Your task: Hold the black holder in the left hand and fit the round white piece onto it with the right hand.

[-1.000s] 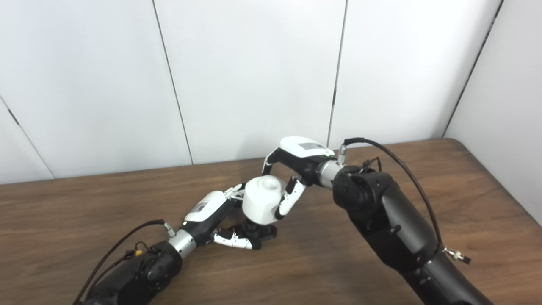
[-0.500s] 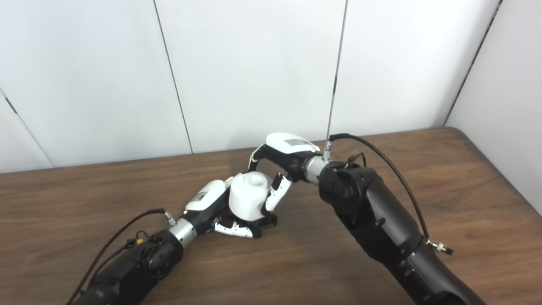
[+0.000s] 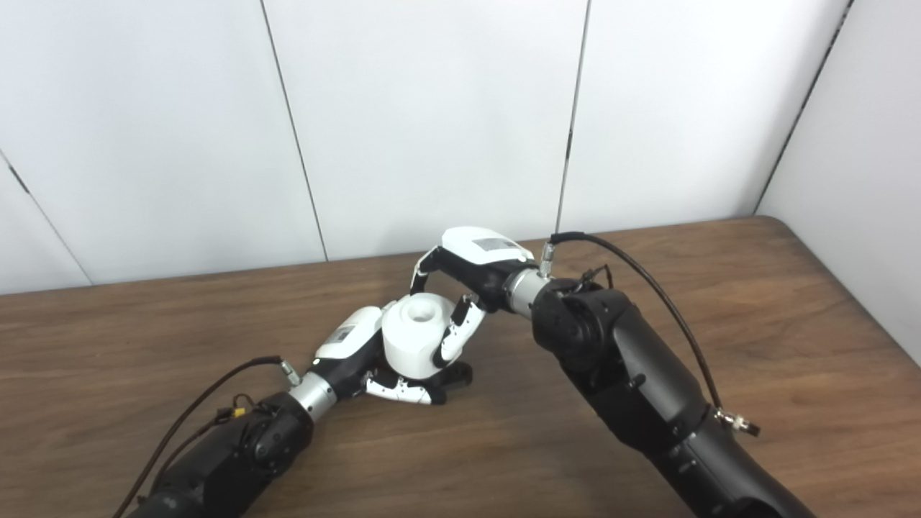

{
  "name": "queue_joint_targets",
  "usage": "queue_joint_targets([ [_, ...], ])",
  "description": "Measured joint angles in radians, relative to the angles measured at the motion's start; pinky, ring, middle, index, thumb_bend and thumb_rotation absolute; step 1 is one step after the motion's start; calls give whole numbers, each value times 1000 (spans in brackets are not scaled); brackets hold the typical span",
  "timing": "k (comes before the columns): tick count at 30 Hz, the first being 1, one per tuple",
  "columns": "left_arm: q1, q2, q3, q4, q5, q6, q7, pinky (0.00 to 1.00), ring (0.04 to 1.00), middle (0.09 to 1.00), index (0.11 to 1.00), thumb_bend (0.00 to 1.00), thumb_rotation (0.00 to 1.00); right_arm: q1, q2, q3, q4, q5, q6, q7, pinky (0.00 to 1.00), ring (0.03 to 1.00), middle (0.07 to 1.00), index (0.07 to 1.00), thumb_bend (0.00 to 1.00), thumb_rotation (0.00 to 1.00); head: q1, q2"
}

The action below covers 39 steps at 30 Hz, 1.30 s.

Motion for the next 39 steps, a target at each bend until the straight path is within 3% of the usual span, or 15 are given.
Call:
queue_joint_targets([
  [7, 4, 0, 2, -4, 0, 7, 0, 1000, 1000, 915, 481, 524, 61, -3, -8, 11, 10, 0, -35, -7, 887, 877, 803, 479, 525, 145, 5, 3],
  [19, 12, -1, 7, -23, 0, 20, -6, 1000, 1000, 910, 481, 524, 62, -35, -46, 44, 39, 3, -177, -9, 865, 869, 794, 479, 526, 144, 8, 14],
  [28, 25, 0, 13, -54, 0, 45, -19, 1000, 1000, 916, 481, 524, 62, -41, -77, 45, 39, 13, -220, 2, 873, 856, 785, 479, 526, 143, 6, 25],
  [39, 32, -2, 15, -72, 0, 46, -35, 998, 1000, 913, 481, 524, 62, -33, -114, 43, 54, 3, -217, 20, 892, 868, 789, 480, 527, 143, 5, 32],
])
